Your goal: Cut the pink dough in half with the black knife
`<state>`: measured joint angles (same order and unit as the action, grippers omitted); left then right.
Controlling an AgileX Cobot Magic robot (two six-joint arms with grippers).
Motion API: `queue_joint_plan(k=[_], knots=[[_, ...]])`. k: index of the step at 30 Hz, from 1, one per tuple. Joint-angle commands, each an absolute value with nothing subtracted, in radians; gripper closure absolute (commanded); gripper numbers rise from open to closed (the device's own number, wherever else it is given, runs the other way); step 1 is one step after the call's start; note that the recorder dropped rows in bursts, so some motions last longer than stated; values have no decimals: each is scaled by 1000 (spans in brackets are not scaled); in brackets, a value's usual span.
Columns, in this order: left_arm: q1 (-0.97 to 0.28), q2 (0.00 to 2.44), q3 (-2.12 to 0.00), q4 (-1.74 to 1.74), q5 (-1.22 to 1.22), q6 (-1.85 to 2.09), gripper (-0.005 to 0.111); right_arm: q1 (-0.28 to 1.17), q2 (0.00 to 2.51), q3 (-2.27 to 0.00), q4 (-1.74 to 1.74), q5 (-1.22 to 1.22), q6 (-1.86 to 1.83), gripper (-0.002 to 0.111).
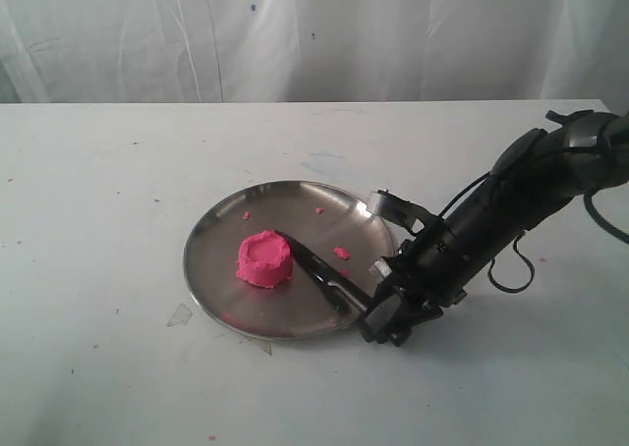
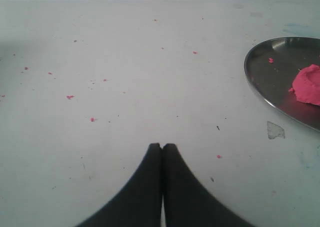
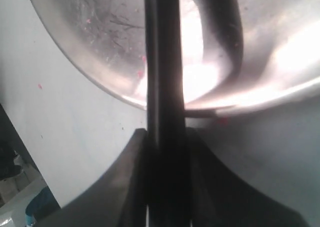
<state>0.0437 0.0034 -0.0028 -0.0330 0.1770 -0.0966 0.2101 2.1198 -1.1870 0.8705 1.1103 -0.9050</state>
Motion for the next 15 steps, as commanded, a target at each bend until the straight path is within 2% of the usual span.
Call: queue_joint_plan(k=[1,10,15], knots=[[47,0,0,-35,172,-98,107,209,2100,-1185,856,1095,-894,108],[47,0,0,-35,172,-98,107,209,1964,-1181,829,1072,-851,108],[47,0,0,-35,172,-98,107,209,1831,-1118,802,881,-778,108]])
